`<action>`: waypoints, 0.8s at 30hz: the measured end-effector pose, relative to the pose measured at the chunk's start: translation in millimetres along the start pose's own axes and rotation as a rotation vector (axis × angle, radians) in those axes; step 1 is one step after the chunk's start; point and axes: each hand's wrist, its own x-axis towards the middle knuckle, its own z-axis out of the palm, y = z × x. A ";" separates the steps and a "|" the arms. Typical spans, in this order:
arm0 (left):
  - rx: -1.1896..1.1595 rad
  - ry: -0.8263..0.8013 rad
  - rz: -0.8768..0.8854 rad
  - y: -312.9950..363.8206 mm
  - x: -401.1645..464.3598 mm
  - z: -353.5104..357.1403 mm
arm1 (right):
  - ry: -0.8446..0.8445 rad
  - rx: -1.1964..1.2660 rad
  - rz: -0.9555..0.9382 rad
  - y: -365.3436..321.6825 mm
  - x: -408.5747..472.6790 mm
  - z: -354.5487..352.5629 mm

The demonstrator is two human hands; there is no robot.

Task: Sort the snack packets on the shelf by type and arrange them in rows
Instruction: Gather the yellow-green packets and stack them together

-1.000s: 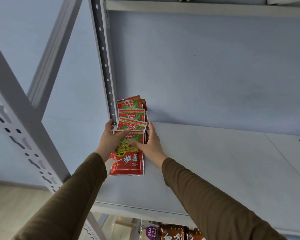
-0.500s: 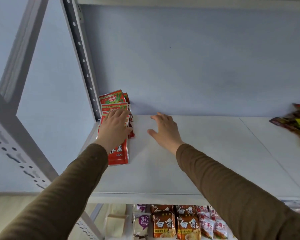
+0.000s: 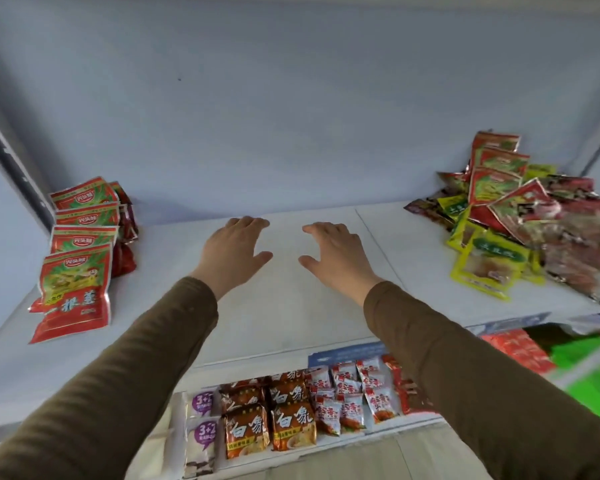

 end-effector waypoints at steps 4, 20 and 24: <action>-0.050 -0.015 -0.003 77.2 17.2 22.4 | 0.004 -0.019 0.012 73.1 -26.4 -25.5; -0.164 -0.023 0.034 231.1 75.9 76.1 | 0.078 -0.013 0.106 234.7 -63.0 -73.2; -0.190 -0.058 0.043 266.0 85.8 91.8 | 0.094 0.008 0.118 275.6 -69.3 -84.6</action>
